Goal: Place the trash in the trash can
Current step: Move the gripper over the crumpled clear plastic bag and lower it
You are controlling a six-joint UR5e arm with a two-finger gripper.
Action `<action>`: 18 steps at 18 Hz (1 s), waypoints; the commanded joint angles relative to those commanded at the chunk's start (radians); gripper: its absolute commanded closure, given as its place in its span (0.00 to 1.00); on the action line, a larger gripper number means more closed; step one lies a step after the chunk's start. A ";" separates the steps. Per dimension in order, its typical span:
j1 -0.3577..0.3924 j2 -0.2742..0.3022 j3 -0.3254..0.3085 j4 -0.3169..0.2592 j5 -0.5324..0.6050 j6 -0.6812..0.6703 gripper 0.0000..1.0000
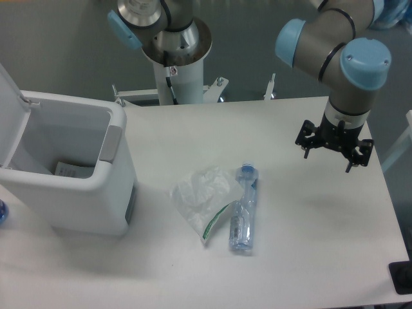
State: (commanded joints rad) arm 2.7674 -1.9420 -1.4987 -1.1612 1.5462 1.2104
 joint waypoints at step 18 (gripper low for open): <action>-0.302 -0.051 -0.086 0.127 0.061 -0.537 0.00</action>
State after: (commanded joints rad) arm 2.4652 -1.9926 -1.5846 -1.0339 1.6076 0.6735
